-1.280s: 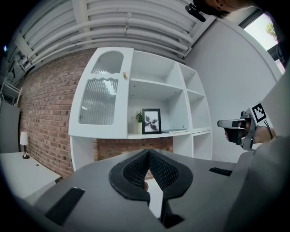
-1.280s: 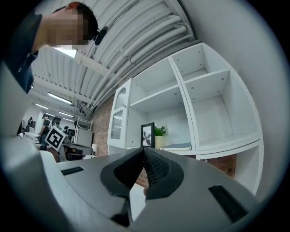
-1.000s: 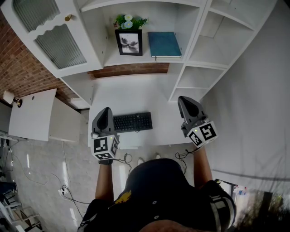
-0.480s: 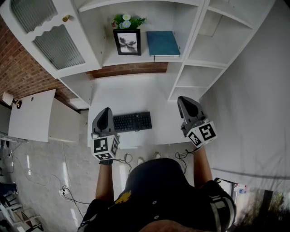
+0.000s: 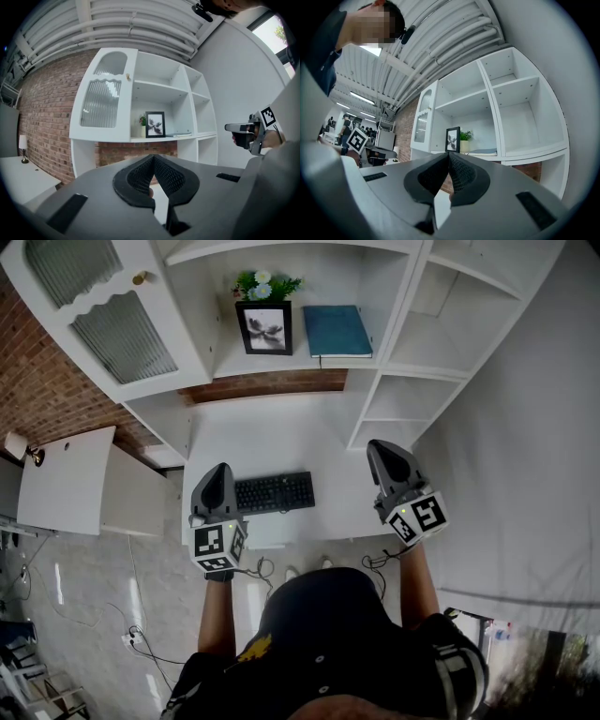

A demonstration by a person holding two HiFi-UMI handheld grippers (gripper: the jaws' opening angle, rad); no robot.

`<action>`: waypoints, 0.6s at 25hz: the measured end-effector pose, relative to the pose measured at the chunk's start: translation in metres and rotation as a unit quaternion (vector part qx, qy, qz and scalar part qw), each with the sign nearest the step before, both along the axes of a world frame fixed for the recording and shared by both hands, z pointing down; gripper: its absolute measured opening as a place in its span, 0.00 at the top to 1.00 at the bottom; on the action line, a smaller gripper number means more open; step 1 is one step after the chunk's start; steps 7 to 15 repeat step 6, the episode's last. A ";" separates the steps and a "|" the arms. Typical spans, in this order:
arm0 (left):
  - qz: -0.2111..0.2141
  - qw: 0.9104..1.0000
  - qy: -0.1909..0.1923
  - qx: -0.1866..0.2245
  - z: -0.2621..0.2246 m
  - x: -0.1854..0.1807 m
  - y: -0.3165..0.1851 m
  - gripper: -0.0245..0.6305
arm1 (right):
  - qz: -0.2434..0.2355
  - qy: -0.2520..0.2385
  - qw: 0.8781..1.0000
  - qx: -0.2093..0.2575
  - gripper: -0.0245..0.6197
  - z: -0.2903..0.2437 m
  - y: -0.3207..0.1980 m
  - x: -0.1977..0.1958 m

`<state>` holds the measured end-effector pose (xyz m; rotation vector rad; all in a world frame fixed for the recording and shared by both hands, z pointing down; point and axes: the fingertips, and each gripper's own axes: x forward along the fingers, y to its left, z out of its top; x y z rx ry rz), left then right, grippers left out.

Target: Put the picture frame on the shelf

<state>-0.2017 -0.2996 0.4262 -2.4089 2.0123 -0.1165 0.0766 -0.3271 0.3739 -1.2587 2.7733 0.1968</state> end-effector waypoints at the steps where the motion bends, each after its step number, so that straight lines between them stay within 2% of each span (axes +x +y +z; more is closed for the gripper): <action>1: 0.000 1.000 0.000 0.000 0.000 -0.001 0.001 0.93 | -0.001 0.000 1.000 0.000 0.95 0.000 0.001 -0.001; 6: 0.000 1.000 -0.004 0.013 -0.005 -0.004 -0.003 0.93 | -0.008 0.004 1.000 0.009 0.95 -0.004 -0.005 -0.008; 15: 0.000 1.000 -0.004 0.013 -0.005 -0.004 -0.003 0.93 | -0.008 0.004 1.000 0.009 0.95 -0.004 -0.005 -0.008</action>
